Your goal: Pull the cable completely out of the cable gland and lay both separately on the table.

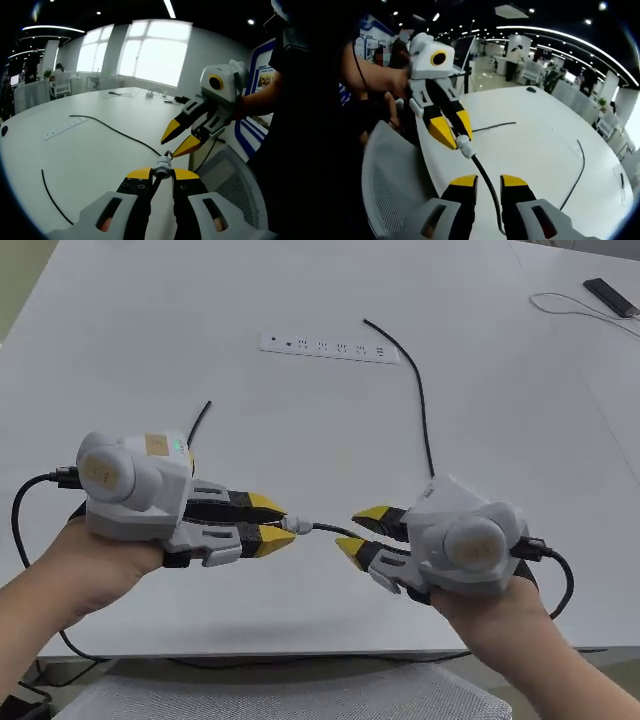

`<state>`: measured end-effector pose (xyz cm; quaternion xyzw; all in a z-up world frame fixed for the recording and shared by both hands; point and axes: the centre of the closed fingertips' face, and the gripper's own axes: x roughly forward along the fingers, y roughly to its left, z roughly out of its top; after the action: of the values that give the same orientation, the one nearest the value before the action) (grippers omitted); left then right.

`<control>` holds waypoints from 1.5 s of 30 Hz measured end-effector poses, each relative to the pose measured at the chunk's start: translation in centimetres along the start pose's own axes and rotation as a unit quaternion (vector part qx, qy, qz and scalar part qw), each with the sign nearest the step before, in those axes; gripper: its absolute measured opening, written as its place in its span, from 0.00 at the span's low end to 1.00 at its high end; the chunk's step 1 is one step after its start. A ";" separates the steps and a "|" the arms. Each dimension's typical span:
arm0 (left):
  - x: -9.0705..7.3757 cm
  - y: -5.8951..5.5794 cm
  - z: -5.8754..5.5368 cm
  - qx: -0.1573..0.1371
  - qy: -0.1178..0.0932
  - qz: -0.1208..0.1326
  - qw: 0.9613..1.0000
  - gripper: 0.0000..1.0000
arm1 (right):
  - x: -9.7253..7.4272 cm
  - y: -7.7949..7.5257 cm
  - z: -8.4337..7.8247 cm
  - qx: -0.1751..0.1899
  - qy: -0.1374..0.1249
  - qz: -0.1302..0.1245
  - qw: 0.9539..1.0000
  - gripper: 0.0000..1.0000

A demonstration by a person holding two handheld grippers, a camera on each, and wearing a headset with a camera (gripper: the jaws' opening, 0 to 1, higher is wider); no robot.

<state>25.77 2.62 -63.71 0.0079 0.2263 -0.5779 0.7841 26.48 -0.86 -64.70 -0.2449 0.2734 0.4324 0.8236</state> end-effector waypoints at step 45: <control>-0.1 1.0 1.9 0.004 -0.031 0.031 0.999 0.15 | 0.8 -3.8 -4.1 0.133 -0.005 -0.070 0.989 0.00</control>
<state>27.35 2.54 -62.17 0.0001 0.1997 -0.5544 0.8079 29.09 -4.90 -67.58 -0.1497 0.3059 0.3347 0.8786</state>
